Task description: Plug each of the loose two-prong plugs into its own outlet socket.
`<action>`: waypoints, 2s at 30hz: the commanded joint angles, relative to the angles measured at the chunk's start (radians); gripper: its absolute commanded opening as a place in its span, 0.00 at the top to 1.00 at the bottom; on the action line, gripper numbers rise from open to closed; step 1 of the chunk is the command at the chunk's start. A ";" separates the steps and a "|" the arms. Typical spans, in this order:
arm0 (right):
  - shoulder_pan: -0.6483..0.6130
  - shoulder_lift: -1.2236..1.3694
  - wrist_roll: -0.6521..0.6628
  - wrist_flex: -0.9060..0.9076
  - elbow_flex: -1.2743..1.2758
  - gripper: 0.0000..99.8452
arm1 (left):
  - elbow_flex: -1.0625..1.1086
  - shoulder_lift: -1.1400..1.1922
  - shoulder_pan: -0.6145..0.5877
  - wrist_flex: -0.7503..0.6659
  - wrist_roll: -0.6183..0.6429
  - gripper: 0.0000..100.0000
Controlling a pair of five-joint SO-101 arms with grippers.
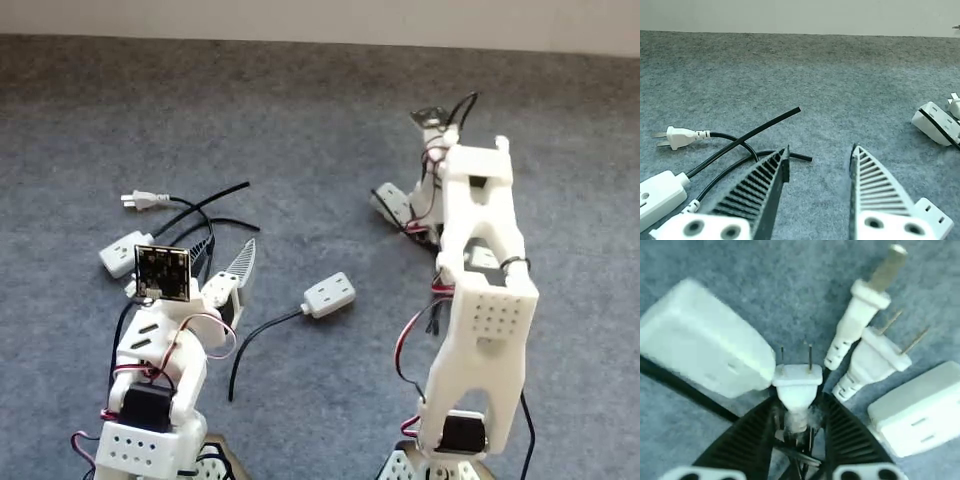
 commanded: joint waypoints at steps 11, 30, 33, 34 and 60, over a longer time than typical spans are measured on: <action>0.016 -0.173 0.000 0.311 -0.588 0.92 | 0.016 -0.001 0.013 -0.028 -0.003 0.79; -0.042 -0.166 -0.005 -0.171 0.197 0.91 | 0.016 -0.001 0.013 -0.028 -0.003 0.79; -0.028 -0.166 -0.003 -0.231 0.251 0.91 | 0.016 -0.001 0.013 -0.028 -0.003 0.79; -0.022 -0.166 -0.003 -0.240 0.255 0.91 | 0.016 -0.001 0.013 -0.028 -0.003 0.79; -0.022 -0.070 -0.006 0.045 -0.105 0.92 | 0.016 -0.001 0.013 -0.028 -0.003 0.79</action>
